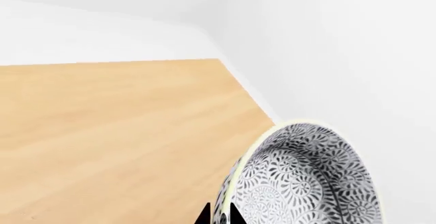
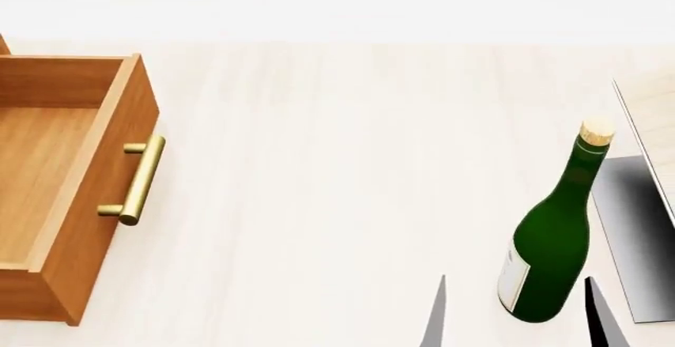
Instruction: Put the bowl on top of the cabinet.
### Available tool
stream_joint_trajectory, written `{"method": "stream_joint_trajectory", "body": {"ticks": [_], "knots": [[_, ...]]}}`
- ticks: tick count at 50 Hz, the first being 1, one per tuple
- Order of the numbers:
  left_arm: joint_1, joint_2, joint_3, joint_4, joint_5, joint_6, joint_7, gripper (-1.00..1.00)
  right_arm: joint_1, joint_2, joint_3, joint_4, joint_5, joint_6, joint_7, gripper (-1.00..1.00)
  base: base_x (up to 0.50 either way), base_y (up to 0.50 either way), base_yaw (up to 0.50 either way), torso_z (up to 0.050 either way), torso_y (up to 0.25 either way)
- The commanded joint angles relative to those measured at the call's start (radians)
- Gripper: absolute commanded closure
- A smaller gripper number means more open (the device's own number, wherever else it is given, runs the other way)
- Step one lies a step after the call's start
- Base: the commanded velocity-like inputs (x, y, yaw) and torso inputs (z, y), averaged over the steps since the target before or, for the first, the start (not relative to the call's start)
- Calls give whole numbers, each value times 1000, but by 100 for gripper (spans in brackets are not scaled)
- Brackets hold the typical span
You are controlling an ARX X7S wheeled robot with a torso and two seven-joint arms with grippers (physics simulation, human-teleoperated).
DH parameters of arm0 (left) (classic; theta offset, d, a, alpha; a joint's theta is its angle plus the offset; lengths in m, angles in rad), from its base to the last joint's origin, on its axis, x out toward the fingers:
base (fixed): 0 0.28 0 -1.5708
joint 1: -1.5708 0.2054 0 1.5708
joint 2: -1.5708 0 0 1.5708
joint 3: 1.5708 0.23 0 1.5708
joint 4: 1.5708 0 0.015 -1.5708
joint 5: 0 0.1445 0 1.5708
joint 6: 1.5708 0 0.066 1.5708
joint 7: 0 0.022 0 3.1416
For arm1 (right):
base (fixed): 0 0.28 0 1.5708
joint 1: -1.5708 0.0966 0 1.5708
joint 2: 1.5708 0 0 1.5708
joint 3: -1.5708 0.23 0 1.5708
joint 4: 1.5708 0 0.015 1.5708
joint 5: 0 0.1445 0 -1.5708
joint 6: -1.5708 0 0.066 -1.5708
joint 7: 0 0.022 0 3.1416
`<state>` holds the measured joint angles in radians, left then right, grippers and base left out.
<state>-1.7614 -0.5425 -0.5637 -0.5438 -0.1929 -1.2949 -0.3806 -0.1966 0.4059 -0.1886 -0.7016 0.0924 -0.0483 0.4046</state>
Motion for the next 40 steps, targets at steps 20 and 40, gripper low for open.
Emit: {"method": "stream_joint_trajectory", "body": {"ticks": [20,40], "knots": [[-4,-8,-147,-116,56,38,-96,100,4,-12,20,1,-12,26,-14,-100,0,0,0,0,0],[10,-9,-125,-138,76,52,-114,100,4,-5,13,0,-17,26,-10,-100,0,0,0,0,0]]}}
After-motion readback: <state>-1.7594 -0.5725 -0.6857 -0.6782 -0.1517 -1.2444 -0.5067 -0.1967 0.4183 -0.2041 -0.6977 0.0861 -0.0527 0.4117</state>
